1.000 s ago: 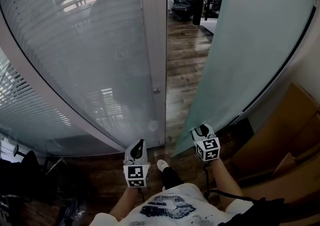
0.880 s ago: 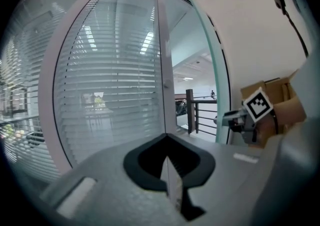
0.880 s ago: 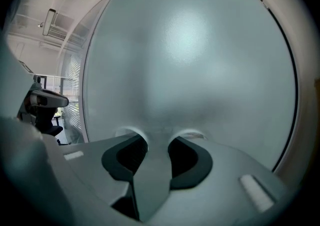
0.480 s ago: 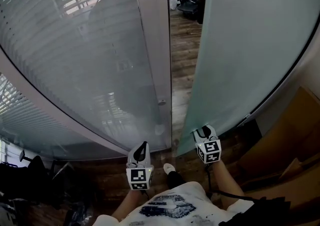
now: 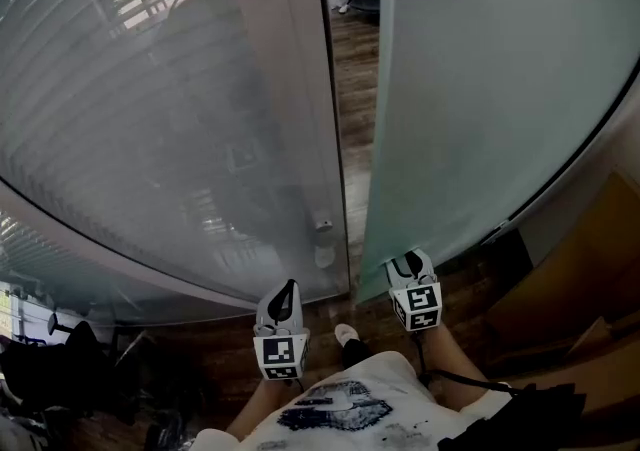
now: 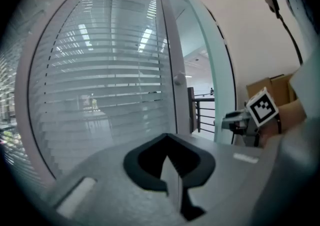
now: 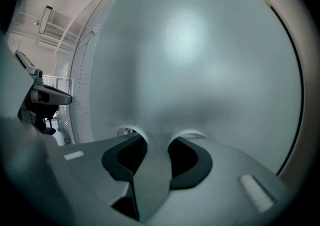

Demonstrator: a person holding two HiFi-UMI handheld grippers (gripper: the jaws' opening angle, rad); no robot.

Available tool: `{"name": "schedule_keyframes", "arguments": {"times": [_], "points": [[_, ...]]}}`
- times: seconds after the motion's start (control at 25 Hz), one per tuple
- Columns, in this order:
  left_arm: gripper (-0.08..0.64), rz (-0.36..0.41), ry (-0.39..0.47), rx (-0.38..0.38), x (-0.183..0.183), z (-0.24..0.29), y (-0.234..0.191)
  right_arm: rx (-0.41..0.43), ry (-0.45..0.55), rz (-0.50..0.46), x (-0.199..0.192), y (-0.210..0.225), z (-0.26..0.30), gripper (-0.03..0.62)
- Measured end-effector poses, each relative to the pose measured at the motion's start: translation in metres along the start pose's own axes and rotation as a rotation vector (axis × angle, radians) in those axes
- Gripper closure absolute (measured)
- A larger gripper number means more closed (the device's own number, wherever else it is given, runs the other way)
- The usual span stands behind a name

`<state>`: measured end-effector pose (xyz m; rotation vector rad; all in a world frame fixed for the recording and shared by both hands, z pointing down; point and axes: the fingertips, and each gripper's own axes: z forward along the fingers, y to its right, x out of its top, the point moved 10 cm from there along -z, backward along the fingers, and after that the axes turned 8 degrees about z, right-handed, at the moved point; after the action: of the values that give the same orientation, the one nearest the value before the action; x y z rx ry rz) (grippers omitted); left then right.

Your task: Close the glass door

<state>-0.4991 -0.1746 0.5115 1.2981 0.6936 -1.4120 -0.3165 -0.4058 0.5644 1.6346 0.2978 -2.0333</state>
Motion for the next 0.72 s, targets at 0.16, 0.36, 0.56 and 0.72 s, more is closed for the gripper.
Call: {"name": "schedule_keyframes", "arguments": {"times": [0.16, 0.36, 0.56, 0.72], "points": [[0.558, 0.004, -0.016, 0.009, 0.001, 0.008, -0.005, -0.011, 0.004, 0.0, 0.002, 0.001, 0.004, 0.463], [0.558, -0.006, -0.03, 0.016, 0.0, 0.02, -0.013, -0.012, -0.006, 0.002, 0.001, -0.001, 0.01, 0.463], [0.558, 0.003, -0.035, -0.016, 0.001, 0.038, -0.007, -0.001, -0.014, 0.006, 0.004, -0.002, 0.014, 0.466], [0.558, 0.01, -0.028, -0.022, 0.002, 0.045, -0.006, 0.011, -0.019, 0.003, 0.009, -0.006, 0.017, 0.469]]}}
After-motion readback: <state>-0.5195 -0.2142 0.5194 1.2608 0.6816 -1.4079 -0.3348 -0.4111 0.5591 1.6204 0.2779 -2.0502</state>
